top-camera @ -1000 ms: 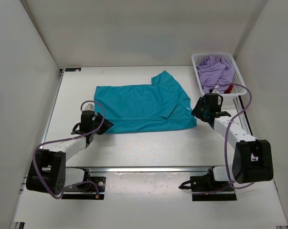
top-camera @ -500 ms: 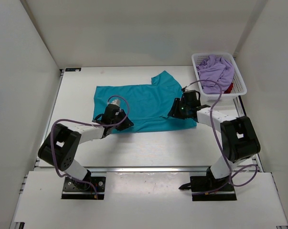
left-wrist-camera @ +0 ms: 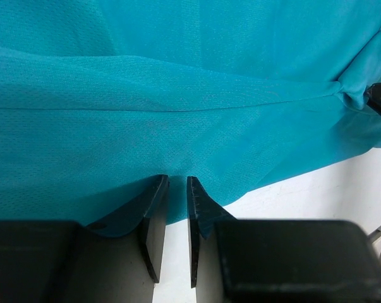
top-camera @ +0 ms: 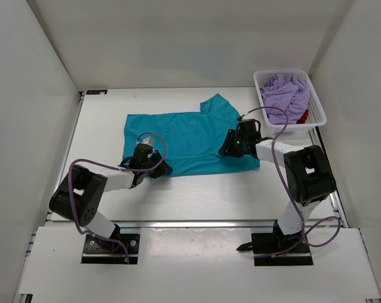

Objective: Fold and stack the t-shirts

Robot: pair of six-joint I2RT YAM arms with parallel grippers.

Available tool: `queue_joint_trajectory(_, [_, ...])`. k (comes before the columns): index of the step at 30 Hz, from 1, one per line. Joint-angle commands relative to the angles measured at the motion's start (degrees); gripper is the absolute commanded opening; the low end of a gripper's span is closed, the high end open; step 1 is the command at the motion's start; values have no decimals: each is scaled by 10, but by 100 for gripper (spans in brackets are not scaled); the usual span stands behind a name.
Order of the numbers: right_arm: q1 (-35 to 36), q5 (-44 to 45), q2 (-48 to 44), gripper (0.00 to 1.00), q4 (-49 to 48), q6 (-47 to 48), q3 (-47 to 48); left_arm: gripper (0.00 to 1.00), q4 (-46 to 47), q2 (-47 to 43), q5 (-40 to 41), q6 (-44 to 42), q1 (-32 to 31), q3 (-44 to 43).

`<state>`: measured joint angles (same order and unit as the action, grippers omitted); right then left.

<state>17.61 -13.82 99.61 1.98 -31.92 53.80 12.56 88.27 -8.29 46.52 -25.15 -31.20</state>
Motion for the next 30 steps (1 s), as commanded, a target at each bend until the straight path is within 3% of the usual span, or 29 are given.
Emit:
queue_joint_trajectory(1, [4,9,-5,32,-22,-7,15,30,4,-12,-4,-1,-7,6])
queue_joint_trajectory(4, [1,-11,20,28,-5,-10,26,29,2,-13,-8,0,-5,7])
queue_joint_trajectory(8, [2,-33,30,4,-14,-17,44,29,-2,-27,0,-5,-2,18])
queue_joint_trajectory(11, [2,-42,38,0,-9,-15,74,29,-16,-43,8,-13,2,19])
queue_joint_trajectory(17, [2,-83,79,5,11,-24,158,30,-44,-79,28,-29,11,23])
queue_joint_trajectory(20, [2,-82,81,15,28,-20,176,29,-64,-88,35,-38,6,18])
queue_joint_trajectory(22, [2,-78,66,19,22,-17,160,30,-67,-93,42,-42,-4,10])
queue_joint_trajectory(24, [-3,-73,32,32,12,-17,121,30,-75,-87,53,-49,-26,-8])
queue_joint_trajectory(26, [-1,-59,10,37,19,-11,103,31,-86,-79,71,-51,-47,-25])
queue_joint_trajectory(29, [0,-15,-17,35,43,5,77,30,-82,-52,67,-46,-70,-57])
queue_joint_trajectory(30, [1,-12,-21,29,43,9,72,30,-82,-41,68,-44,-73,-65])
